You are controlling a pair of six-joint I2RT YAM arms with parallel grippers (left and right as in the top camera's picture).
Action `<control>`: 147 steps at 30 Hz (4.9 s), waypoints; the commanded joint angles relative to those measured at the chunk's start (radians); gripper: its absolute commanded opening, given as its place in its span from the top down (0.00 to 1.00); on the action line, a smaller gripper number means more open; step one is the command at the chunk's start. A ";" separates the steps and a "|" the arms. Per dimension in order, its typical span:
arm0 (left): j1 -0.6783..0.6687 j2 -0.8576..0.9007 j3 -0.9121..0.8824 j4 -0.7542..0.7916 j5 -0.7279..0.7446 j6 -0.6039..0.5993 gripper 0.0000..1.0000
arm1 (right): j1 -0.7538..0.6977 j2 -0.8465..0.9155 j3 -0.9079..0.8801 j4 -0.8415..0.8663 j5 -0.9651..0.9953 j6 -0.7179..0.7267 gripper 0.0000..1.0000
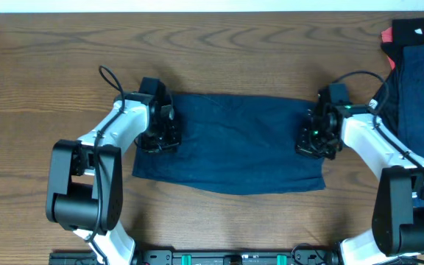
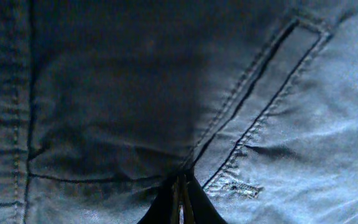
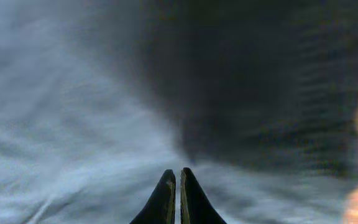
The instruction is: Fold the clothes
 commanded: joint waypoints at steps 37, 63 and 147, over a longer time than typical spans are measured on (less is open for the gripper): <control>0.113 -0.302 0.002 0.130 -0.101 -0.072 0.94 | 0.023 0.017 0.291 0.031 -0.160 -0.033 0.96; 0.161 0.120 0.002 0.400 -0.330 0.027 0.93 | 0.068 0.324 0.291 0.101 0.000 0.014 0.99; 0.320 -0.363 -0.009 -0.110 -0.138 0.010 0.02 | -0.084 0.297 0.248 -0.141 0.300 0.128 0.99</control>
